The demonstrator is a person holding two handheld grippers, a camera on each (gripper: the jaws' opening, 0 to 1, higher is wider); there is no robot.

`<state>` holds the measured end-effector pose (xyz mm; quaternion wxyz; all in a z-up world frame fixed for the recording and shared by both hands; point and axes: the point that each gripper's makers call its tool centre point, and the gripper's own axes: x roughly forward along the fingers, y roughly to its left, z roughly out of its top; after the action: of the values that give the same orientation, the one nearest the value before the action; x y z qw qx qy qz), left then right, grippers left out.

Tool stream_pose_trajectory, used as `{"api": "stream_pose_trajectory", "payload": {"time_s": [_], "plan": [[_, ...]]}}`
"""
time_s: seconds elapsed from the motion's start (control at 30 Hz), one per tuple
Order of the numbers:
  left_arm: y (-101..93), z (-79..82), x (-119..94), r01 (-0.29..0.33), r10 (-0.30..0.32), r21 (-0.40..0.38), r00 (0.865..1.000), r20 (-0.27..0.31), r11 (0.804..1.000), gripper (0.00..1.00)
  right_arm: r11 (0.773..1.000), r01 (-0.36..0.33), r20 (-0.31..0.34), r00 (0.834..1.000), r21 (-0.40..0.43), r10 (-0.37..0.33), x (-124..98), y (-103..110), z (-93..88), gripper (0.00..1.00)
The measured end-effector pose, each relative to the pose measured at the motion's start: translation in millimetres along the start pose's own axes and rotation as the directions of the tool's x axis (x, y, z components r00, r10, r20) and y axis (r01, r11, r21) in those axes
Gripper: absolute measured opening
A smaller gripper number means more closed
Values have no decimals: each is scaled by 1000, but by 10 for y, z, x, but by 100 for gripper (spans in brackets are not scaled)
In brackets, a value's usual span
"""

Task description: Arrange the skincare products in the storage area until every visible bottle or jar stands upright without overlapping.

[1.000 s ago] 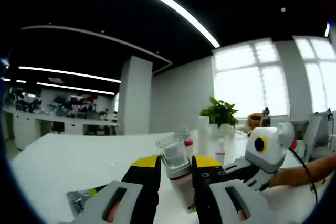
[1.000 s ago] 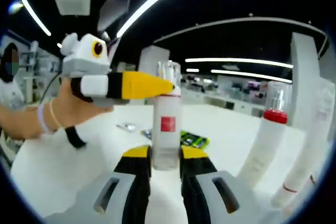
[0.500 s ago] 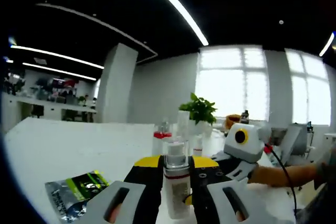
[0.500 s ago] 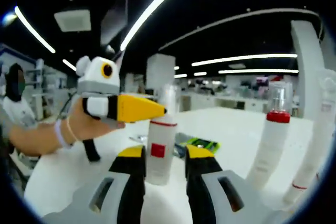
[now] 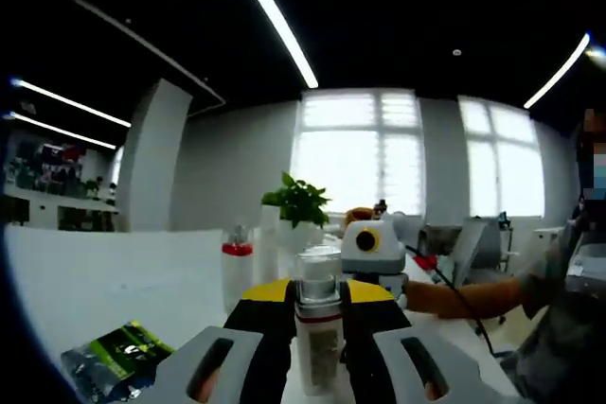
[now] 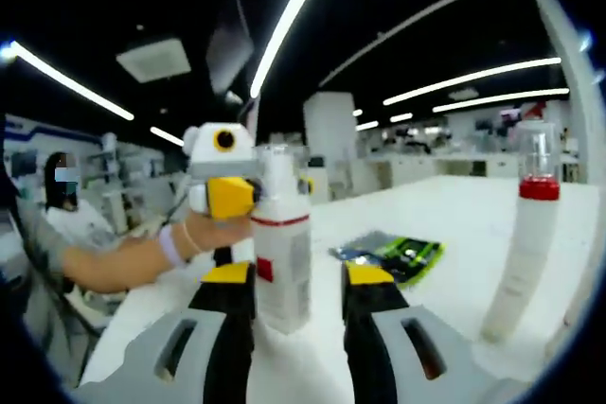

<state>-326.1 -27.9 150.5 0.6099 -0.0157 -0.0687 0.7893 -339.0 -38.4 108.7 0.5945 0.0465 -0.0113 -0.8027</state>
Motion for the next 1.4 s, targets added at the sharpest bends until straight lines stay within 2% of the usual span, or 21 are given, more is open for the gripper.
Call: {"api": "stream_pose_trajectory", "payload": {"time_s": [0.13,0.27,0.3,0.43,0.73,0.87,0.97,1.13,1.17,1.23,1.3,1.4], "plan": [[-78,-105,31,64,-65,-16,997,-43,998,19,998,-55,-12,998,9,55,5,109,-22,30],[-74,-152,41,77,-78,-23,996,-50,997,19,997,-76,-37,996,14,77,18,163,-78,24],[-38,-162,49,57,-58,-20,997,-53,998,19,997,-73,-42,996,12,74,21,161,-88,22],[72,-191,93,-10,12,27,998,-55,1000,20,1000,3,-69,998,-26,-4,-5,22,-121,22],[331,-175,67,-127,129,49,991,-39,991,20,991,122,-53,991,-57,-125,-36,-185,-116,22],[350,-183,87,-145,147,58,988,-40,988,21,986,156,-38,987,-55,-158,-70,-284,-123,22],[365,-210,111,-149,152,60,987,-48,987,20,984,167,-52,984,-68,-171,-64,-299,-161,22],[331,-309,168,-161,168,88,982,-85,983,20,968,215,-108,968,-127,-228,-44,-371,-279,22],[350,-320,176,-171,180,95,980,-88,981,21,966,226,-91,967,-122,-238,-42,-391,-259,22],[376,-333,180,-182,191,101,977,-95,978,20,960,255,-101,958,-117,-267,-48,-436,-271,22],[439,-349,168,-203,214,103,971,-106,974,20,944,316,-104,940,-94,-325,-79,-526,-271,22],[522,-381,160,-241,253,103,960,-119,965,20,932,353,-94,928,-75,-359,-93,-598,-267,22]]}}
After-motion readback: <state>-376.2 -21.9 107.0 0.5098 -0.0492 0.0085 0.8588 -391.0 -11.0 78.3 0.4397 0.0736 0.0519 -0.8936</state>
